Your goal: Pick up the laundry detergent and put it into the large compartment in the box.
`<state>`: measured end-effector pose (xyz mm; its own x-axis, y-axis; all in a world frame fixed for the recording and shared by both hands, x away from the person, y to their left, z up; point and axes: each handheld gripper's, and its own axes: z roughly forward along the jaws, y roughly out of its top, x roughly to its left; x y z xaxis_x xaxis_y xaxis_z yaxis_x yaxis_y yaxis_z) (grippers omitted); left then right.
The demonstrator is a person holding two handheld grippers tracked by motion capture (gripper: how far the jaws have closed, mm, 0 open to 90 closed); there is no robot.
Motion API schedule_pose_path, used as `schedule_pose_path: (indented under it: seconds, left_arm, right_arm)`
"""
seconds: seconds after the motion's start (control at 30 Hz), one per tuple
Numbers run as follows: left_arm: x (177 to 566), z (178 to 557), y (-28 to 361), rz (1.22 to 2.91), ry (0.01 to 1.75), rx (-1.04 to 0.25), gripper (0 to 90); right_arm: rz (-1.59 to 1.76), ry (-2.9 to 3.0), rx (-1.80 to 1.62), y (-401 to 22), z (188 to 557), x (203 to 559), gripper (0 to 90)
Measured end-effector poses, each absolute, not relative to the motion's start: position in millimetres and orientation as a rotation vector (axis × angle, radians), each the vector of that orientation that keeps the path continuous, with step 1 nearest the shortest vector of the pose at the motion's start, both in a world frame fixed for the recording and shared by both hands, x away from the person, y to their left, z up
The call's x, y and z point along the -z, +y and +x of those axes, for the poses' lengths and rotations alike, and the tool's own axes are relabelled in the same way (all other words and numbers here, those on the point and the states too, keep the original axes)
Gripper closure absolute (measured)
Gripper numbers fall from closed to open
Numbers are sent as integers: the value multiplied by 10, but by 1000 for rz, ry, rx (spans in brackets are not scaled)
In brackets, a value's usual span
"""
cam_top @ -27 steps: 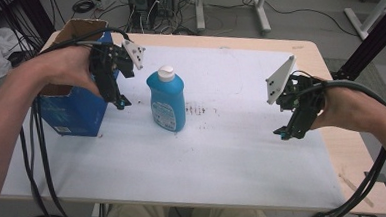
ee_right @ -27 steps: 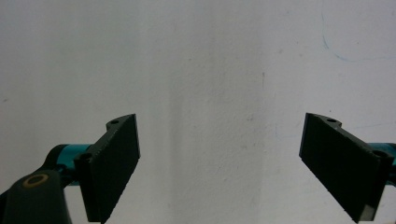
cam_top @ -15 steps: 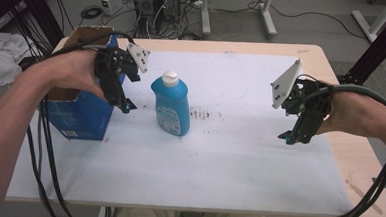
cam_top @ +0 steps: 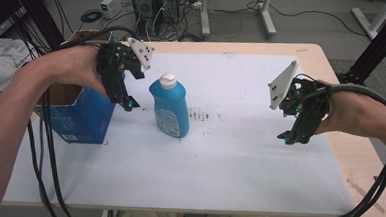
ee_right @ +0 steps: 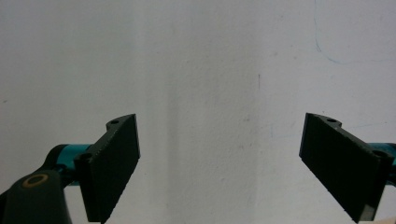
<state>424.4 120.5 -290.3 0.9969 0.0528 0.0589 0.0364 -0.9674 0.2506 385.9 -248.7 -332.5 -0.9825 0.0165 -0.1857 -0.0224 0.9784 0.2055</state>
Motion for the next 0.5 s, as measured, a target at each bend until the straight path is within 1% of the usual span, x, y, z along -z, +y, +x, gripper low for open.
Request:
schedule_pose_path:
  seconds: [0.2, 0.5]
  left_arm:
    - [2861, 4268, 1062, 2896, -5, -94, 138]
    - [2864, 4310, 816, 2883, -176, -16, 138]
  right_arm:
    - [10, 2935, -301, -2485, 3848, 3319, 114]
    - [-3, 2930, -305, -2475, 3839, 3324, 114]
